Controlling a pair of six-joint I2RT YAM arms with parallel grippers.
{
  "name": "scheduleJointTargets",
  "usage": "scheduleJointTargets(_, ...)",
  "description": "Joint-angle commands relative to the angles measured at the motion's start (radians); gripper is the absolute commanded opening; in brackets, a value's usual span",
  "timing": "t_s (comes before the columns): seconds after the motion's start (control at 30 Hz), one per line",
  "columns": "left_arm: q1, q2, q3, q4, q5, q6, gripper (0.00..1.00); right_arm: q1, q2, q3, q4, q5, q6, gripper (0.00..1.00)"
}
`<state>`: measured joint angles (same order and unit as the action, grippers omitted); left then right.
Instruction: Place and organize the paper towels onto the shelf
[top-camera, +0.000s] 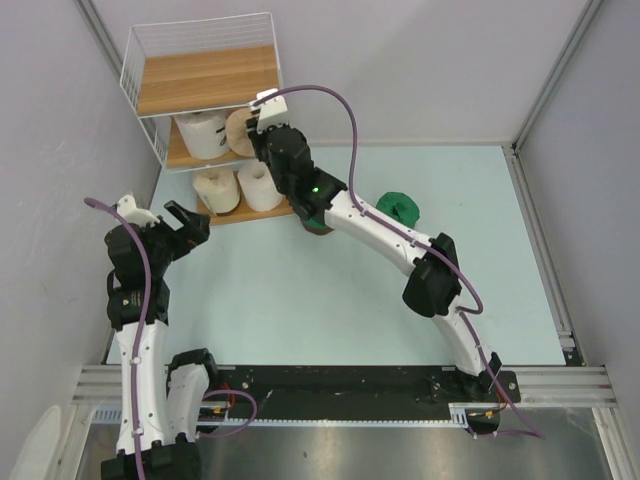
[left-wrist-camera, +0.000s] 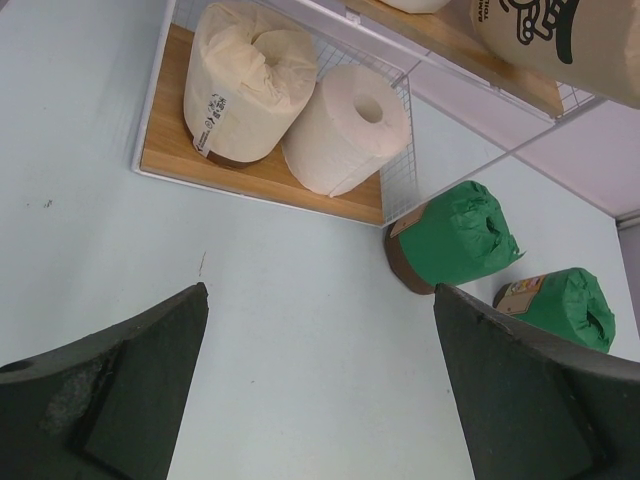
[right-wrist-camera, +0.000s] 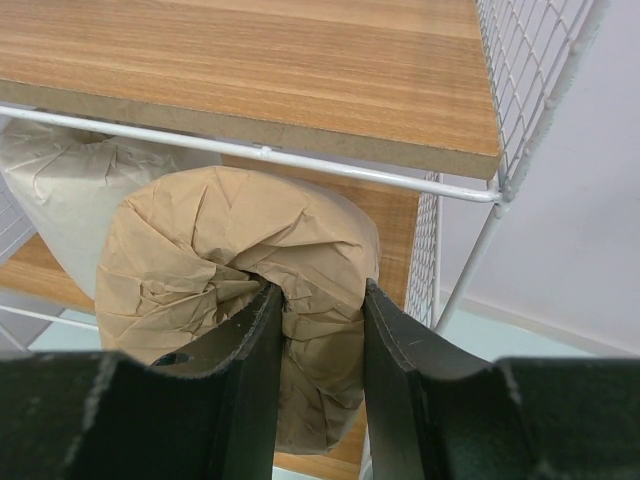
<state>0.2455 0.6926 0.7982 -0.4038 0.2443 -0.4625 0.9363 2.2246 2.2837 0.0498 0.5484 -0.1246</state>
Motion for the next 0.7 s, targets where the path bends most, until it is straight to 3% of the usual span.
scheduleJointTargets(0.0, 0.011, -0.010, -0.004, 0.031, 0.024, -0.005, 1.00, -0.010, 0.001, 0.063, 0.064, -0.019, 0.026, 0.42)
scheduleJointTargets(0.1, 0.009, -0.011, -0.005, 0.033, 0.024, -0.005, 1.00, -0.021, 0.001, 0.062, 0.058, -0.033, 0.049, 0.53)
scheduleJointTargets(0.27, 0.009, -0.011, -0.007, 0.033, 0.029, -0.004, 1.00, -0.031, -0.002, 0.048, 0.076, -0.053, 0.074, 0.63)
scheduleJointTargets(0.67, 0.009, -0.002, -0.004, 0.037, 0.032, -0.005, 1.00, -0.030, 0.009, 0.042, 0.211, -0.084, 0.094, 0.69)
